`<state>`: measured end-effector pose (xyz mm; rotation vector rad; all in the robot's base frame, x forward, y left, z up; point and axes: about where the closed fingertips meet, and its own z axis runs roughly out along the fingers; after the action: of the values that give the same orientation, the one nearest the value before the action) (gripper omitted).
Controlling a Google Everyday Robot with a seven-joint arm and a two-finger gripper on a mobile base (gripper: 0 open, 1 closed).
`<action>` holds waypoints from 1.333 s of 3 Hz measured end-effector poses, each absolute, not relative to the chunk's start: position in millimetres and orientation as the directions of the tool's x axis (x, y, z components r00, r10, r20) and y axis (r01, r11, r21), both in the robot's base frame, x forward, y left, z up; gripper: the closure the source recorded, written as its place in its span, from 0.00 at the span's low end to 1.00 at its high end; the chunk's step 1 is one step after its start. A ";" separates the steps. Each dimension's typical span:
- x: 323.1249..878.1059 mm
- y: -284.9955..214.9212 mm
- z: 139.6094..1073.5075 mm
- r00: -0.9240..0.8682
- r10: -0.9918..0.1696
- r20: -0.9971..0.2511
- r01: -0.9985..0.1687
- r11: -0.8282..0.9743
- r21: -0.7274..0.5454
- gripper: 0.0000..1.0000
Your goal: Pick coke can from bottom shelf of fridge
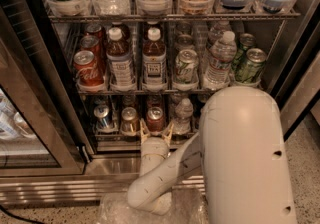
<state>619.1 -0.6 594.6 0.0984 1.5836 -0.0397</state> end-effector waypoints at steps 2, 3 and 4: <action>628.6 -0.7 595.9 0.007 0.044 -0.999 0.089 0.995 0.045 0.30; 636.6 0.7 596.1 0.016 0.050 -0.999 0.087 0.995 0.051 0.34; 643.5 1.3 595.4 0.022 0.057 -0.998 0.089 0.994 0.059 0.35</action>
Offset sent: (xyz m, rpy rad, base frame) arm 0.0118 -0.0217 0.0284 0.0023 -0.1365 -0.0875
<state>643.5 1.3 595.4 0.1156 1.5496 -0.0244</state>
